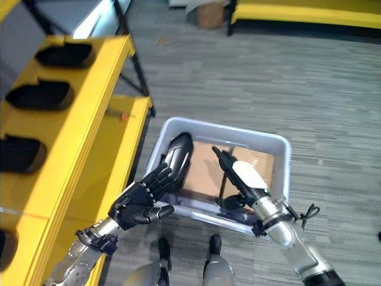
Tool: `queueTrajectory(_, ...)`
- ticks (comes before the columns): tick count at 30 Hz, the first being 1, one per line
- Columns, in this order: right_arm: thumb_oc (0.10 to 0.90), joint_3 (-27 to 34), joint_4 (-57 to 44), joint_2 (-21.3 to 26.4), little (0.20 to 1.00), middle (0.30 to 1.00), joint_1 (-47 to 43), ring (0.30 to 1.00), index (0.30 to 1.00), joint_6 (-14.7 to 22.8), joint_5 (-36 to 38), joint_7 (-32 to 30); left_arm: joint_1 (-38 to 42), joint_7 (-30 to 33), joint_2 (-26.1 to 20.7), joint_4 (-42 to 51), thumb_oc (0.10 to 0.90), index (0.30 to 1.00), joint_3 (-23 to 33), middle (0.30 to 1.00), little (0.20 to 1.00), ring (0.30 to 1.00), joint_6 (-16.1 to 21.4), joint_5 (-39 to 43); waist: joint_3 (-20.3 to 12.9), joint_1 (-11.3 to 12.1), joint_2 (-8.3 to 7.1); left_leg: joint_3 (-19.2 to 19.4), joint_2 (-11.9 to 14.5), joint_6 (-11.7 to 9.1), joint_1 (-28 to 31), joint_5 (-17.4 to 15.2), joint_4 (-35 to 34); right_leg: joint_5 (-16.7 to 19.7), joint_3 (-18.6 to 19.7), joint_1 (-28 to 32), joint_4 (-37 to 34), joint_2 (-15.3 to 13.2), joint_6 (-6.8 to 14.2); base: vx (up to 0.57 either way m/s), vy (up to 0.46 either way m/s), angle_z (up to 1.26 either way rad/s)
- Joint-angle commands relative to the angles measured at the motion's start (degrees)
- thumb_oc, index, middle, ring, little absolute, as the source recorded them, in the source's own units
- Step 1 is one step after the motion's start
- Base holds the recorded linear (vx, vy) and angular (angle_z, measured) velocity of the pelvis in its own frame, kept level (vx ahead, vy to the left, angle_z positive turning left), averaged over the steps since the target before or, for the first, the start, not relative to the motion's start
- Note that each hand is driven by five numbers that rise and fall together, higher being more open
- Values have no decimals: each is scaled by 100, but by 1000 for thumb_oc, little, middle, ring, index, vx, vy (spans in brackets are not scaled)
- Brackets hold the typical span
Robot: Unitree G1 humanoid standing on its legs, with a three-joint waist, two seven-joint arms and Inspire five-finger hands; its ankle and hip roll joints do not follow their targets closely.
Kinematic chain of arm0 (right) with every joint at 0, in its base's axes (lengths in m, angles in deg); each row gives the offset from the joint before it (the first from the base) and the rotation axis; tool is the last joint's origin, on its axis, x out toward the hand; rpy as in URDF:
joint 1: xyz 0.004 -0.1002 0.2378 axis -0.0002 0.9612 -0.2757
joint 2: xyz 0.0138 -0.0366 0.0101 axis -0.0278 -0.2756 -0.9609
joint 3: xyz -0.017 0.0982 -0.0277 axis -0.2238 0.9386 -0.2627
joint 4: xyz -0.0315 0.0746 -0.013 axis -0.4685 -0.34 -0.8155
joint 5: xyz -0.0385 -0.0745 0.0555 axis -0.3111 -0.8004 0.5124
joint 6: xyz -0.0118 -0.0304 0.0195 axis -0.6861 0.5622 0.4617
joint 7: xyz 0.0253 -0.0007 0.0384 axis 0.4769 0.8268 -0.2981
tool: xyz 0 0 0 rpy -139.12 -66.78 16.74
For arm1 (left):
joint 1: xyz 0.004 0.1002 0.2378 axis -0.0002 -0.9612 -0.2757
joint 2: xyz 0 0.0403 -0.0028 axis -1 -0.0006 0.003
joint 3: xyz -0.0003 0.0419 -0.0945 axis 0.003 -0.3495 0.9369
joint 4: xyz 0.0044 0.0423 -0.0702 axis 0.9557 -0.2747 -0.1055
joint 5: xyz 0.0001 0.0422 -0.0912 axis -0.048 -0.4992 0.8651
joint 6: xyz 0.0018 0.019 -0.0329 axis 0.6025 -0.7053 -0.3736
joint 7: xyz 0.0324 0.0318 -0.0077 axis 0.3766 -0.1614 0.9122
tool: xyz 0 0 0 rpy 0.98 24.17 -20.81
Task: Move parts from the plastic box to the shelf.
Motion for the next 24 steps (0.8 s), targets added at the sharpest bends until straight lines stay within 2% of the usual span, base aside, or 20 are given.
queueTrajectory(1, 900, -163, -1, 368, 1000, 1000, -1054, 1000, 1000, 259, -410, -948, 355, -286, -79, 721, 900, 1000, 167, 1000, 1000, 1000, 514, 430, 116, 165, -31, -98, 234, -184, -220, -478, 552, -859, 112, 269, 617, 61, 24, -110, -71, 35)
queueTrajectory(4, 900, -313, 203, 495, 1000, 1000, -1351, 1000, 1000, 121, -456, -1100, 395, -295, -176, 783, 900, 1000, 179, 1000, 1000, 1000, 481, 520, 237, 273, -21, -177, 212, -188, -384, -459, 626, -913, 59, 231, 670, 71, -11, -38, -47, 27)
queueTrajectory(10, 900, -671, 632, 730, 1000, 1000, -1961, 1000, 1000, -134, -1070, -1477, 462, -390, -294, 900, 900, 1000, 124, 1000, 1000, 1000, 371, 574, 478, 503, -2, -321, 172, -198, -662, -433, 775, -1037, -45, 133, 840, 104, -79, -16, -60, 15)
queueTrajectory(19, 900, -1304, 1172, 999, 1000, 1000, -2631, 1000, 1000, -431, -1651, -1506, 606, -460, -338, 896, 900, 1000, -32, 1000, 1000, 1000, 335, 556, 736, 643, 125, -404, 121, -183, -953, -430, 955, -1194, -92, -216, 1265, 122, -170, -42, -25, 2)
queueTrajectory(24, 900, -1590, 1450, 1085, 1000, 1000, -2875, 1000, 1000, -587, -1641, -1441, 679, -480, -387, 871, 900, 1000, -60, 1000, 1000, 1000, 356, 549, 850, 688, 172, -412, 90, -169, -1030, -411, 948, -1210, -106, -372, 1387, 132, -180, -55, -16, 5)
